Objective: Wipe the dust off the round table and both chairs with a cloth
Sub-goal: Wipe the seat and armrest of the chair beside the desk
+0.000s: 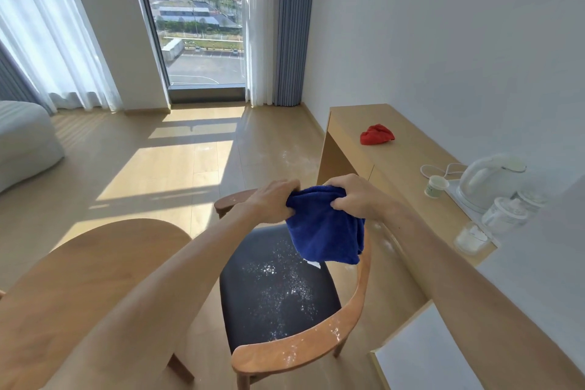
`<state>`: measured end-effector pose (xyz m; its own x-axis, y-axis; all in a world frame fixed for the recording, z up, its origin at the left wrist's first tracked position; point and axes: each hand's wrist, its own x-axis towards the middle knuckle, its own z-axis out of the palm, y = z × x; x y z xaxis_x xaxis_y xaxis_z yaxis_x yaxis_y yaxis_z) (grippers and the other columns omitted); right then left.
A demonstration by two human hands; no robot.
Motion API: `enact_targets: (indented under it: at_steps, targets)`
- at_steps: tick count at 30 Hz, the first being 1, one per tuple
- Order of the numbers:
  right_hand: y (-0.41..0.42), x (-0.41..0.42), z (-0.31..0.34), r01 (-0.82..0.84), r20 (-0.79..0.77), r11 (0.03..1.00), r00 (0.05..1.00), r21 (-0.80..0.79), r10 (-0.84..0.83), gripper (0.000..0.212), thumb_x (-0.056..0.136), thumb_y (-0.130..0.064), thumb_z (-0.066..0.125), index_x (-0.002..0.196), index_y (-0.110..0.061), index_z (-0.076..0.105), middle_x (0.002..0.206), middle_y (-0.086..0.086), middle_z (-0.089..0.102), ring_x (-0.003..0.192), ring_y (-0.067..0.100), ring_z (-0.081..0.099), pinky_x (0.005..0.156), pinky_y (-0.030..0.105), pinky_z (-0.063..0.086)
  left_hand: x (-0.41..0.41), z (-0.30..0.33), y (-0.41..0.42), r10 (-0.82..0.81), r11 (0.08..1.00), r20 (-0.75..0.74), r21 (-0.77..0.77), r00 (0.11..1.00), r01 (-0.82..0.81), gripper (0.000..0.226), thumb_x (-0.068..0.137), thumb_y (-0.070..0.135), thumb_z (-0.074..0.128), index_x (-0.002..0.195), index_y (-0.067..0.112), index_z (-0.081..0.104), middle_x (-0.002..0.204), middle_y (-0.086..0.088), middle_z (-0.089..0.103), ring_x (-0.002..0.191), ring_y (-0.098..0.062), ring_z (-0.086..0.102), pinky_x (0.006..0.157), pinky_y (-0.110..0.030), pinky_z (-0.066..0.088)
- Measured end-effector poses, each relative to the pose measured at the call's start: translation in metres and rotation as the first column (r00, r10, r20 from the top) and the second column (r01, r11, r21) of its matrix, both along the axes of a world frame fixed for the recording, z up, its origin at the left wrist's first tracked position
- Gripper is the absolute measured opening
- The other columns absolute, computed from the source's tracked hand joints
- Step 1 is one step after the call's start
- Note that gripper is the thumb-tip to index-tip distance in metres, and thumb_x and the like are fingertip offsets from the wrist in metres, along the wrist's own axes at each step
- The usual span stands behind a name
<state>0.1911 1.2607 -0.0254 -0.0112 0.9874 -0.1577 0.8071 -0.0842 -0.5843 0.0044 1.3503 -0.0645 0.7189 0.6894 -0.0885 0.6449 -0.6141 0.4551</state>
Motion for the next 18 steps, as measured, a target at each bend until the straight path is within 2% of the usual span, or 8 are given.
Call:
enact_targets:
  at_steps: [2, 5, 7, 8, 10, 12, 16, 18]
  targets:
    - [-0.001, 0.004, -0.008, -0.004, 0.018, 1.000, 1.000, -0.014, 0.005, 0.036, 0.083, 0.001, 0.051, 0.110, -0.017, 0.065, 0.103, 0.005, 0.066, 0.099, 0.023, 0.059, 0.088, 0.040, 0.049, 0.000, -0.004, 0.001, -0.046, 0.998, -0.022, 0.031, 0.999, 0.047, 0.025, 0.079, 0.007, 0.055, 0.075, 0.023, 0.037, 0.075, 0.004, 0.047, 0.078, -0.027, 0.048, 0.065, -0.036, 0.039]
    - [-0.005, 0.010, -0.027, 0.036, 0.028, 0.998, 0.999, -0.046, -0.035, 0.034, 0.087, -0.001, 0.052, 0.114, -0.019, 0.064, 0.105, 0.002, 0.065, 0.100, 0.020, 0.058, 0.085, 0.034, 0.048, 0.001, -0.007, 0.000, -0.074, 0.996, -0.036, 0.056, 0.997, 0.076, 0.022, 0.077, 0.004, 0.052, 0.075, 0.019, 0.037, 0.071, 0.005, 0.045, 0.070, -0.021, 0.044, 0.057, -0.031, 0.035]
    - [-0.007, 0.009, -0.042, 0.042, 0.051, 0.998, 0.998, -0.051, -0.039, 0.030, 0.088, -0.005, 0.053, 0.111, -0.021, 0.063, 0.102, -0.001, 0.064, 0.097, 0.019, 0.058, 0.076, 0.028, 0.046, -0.001, -0.015, -0.001, -0.081, 0.995, -0.039, 0.049, 0.996, 0.082, 0.024, 0.075, 0.004, 0.053, 0.073, 0.021, 0.037, 0.073, 0.005, 0.047, 0.069, -0.019, 0.045, 0.057, -0.031, 0.036]
    - [-0.007, 0.008, -0.049, 0.034, 0.070, 0.998, 0.997, -0.053, -0.030, 0.027, 0.088, -0.007, 0.053, 0.109, -0.019, 0.064, 0.102, 0.000, 0.064, 0.097, 0.020, 0.058, 0.076, 0.030, 0.046, -0.003, -0.021, -0.001, -0.078, 0.996, -0.043, 0.037, 0.996, 0.080, 0.026, 0.075, 0.004, 0.054, 0.071, 0.023, 0.036, 0.074, 0.005, 0.048, 0.069, -0.019, 0.045, 0.058, -0.032, 0.038]
    - [-0.007, 0.003, -0.066, 0.022, 0.125, 0.998, 0.992, -0.067, -0.014, 0.022, 0.088, -0.010, 0.053, 0.105, -0.018, 0.065, 0.102, 0.001, 0.064, 0.097, 0.022, 0.058, 0.081, 0.039, 0.050, -0.010, -0.038, -0.005, -0.059, 0.998, -0.053, 0.001, 0.997, 0.060, 0.026, 0.075, 0.006, 0.055, 0.072, 0.024, 0.037, 0.073, 0.004, 0.050, 0.066, -0.016, 0.046, 0.056, -0.029, 0.037]
    - [-0.008, -0.004, -0.087, 0.017, 0.105, 0.994, 0.994, -0.107, -0.006, 0.022, 0.090, -0.011, 0.051, 0.105, -0.021, 0.064, 0.102, 0.000, 0.065, 0.096, 0.020, 0.059, 0.084, 0.041, 0.052, -0.020, -0.061, -0.010, -0.033, 0.999, -0.047, -0.041, 0.998, 0.031, 0.022, 0.078, 0.007, 0.056, 0.076, 0.022, 0.041, 0.072, 0.006, 0.049, 0.065, -0.011, 0.045, 0.054, -0.024, 0.032]
    - [-0.014, -0.028, -0.139, -0.040, 0.056, 0.986, 0.997, -0.164, 0.049, 0.026, 0.095, -0.011, 0.049, 0.113, -0.026, 0.061, 0.104, -0.003, 0.066, 0.095, 0.016, 0.059, 0.078, 0.030, 0.051, -0.045, -0.116, -0.025, 0.024, 0.985, -0.058, -0.171, 0.998, -0.034, 0.015, 0.085, 0.011, 0.058, 0.087, 0.021, 0.048, 0.081, 0.002, 0.059, 0.075, -0.016, 0.058, 0.064, -0.028, 0.050]
    - [-0.016, -0.043, -0.166, -0.055, 0.047, 0.982, 0.997, -0.180, 0.064, 0.027, 0.096, -0.010, 0.048, 0.114, -0.025, 0.061, 0.105, -0.002, 0.066, 0.094, 0.017, 0.060, 0.078, 0.031, 0.053, -0.060, -0.142, -0.032, 0.069, 0.973, -0.070, -0.217, 0.995, -0.083, 0.017, 0.086, 0.011, 0.059, 0.088, 0.022, 0.047, 0.082, 0.003, 0.061, 0.074, -0.014, 0.059, 0.065, -0.027, 0.051]
